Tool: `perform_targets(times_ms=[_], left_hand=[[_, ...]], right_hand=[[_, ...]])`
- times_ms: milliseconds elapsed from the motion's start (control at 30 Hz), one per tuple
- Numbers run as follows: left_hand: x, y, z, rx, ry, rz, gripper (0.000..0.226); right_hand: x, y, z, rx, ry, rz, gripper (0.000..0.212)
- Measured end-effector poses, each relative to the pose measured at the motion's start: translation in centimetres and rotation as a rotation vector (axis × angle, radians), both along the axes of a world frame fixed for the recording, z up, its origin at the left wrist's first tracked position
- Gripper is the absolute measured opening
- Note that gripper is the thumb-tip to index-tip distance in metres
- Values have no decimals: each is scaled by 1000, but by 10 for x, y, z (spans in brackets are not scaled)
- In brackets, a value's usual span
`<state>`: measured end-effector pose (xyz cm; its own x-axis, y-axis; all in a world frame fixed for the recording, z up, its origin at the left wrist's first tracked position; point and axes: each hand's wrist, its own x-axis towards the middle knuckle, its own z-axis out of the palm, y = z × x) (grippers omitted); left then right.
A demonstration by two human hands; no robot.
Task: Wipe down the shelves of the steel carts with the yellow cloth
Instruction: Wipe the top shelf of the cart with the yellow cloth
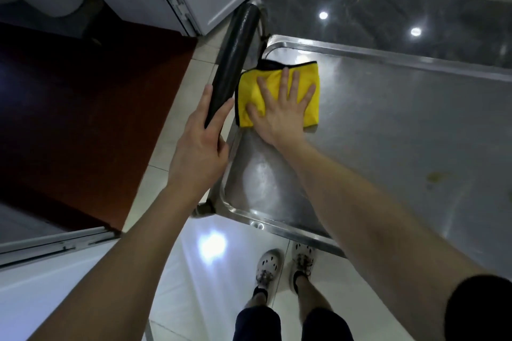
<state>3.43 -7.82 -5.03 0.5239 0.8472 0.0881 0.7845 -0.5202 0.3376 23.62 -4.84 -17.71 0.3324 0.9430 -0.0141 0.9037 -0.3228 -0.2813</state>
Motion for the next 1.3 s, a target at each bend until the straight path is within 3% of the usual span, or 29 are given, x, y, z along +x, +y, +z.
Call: perform_targets(times_ms=[167,267,433,667,767,833,900,1000,1133,1300], left_hand=[[6,-3,10,-12,27,5,75],[8,-5,11,21,102,-2,75],[7,-4,9,38,163,-8,78],[9,-5,11,69,352,-12,77],[13,-9,16,269,559,-54,79],[31,-19,18,405,620,-243,77],[64,-32,18,278,515,-445,77],[123,-49,11,-108,455,-449,90],[184,-56,-8,-244,590,-386,117],[207,-44,-21,-371,653,-308,121]], right_hand=[[-96,-147,-9,74,43,130,74],[-119,-181,-11,91,56,131,67],[-85,-202,-10,-7,-14,136,69],[30,-314,2,-176,-101,-214,76],[47,-327,11,-280,-49,-274,79],[42,-322,13,-309,-46,-274,81],[40,-316,13,-312,-33,-279,81],[41,-321,9,-242,-29,-269,80],[45,-331,-4,-76,-73,-236,79],[93,-350,-15,9,-92,-161,79]])
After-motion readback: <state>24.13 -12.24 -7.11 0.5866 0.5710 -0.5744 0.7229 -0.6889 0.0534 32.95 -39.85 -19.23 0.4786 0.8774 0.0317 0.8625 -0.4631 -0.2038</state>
